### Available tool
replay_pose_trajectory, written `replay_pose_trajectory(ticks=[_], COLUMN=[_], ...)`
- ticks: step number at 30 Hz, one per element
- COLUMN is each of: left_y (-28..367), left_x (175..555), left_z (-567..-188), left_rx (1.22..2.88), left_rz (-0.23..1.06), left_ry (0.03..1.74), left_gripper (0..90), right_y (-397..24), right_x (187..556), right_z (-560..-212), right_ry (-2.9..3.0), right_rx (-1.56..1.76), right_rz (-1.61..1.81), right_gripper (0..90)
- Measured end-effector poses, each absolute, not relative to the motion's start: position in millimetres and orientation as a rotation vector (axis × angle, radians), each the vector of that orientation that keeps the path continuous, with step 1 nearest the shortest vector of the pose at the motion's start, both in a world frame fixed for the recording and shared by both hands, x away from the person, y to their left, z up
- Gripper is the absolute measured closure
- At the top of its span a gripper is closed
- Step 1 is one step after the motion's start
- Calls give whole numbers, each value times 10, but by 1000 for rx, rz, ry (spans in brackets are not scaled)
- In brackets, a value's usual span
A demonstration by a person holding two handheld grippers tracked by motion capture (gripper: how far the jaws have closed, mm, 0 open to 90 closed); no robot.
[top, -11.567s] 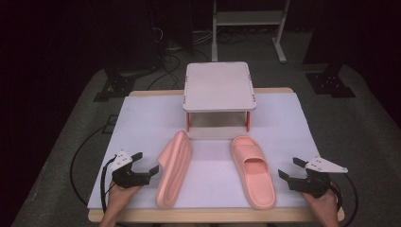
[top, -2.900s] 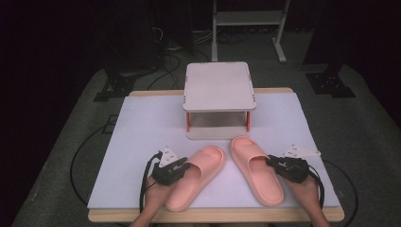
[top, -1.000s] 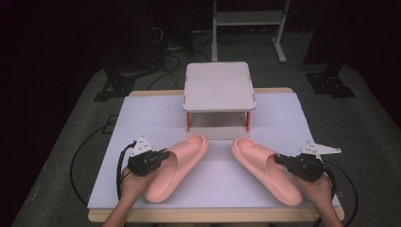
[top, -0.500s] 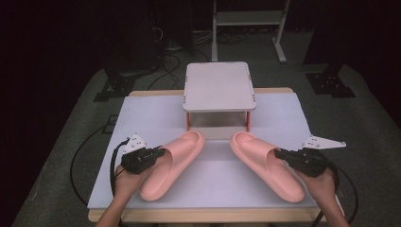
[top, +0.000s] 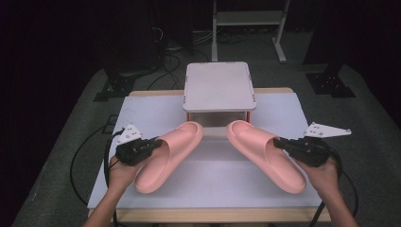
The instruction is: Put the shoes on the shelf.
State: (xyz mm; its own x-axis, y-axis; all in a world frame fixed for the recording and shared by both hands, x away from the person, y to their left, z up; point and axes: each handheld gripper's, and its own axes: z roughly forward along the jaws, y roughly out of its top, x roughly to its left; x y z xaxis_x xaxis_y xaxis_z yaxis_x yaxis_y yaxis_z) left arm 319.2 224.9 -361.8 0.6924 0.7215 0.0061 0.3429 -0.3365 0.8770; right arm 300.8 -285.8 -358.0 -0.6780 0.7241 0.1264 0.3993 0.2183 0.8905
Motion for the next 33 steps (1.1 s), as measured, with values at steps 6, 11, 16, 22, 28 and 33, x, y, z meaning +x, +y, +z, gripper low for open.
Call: replay_pose_trajectory(ticks=[6, 11, 16, 22, 28, 33], left_y=[2236, 2223, 2211, 2202, 2181, 2112], left_x=[3225, 3246, 3288, 3377, 3501, 3616], left_z=[-3487, -3424, -3344, -3236, -3087, -2948], left_rx=[1929, 1925, 1928, 1925, 1921, 1930], left_rz=[491, 479, 484, 482, 491, 514], left_ry=[812, 808, 797, 797, 793, 779], left_gripper=[836, 836, 836, 837, 837, 837], right_y=[-2826, -2797, -2771, -2767, -2759, -2739], right_x=[3020, 3035, 3070, 3158, 3258, 3368], right_z=[-3423, -3291, -3155, -3030, -2925, -2841], right_ry=[2179, 2168, 2158, 2145, 2135, 2133], right_rx=[1025, 1009, 1004, 1015, 1029, 1034], right_rz=[1442, 1454, 1458, 1469, 1476, 1466], right_gripper=[849, 849, 849, 849, 849, 849])
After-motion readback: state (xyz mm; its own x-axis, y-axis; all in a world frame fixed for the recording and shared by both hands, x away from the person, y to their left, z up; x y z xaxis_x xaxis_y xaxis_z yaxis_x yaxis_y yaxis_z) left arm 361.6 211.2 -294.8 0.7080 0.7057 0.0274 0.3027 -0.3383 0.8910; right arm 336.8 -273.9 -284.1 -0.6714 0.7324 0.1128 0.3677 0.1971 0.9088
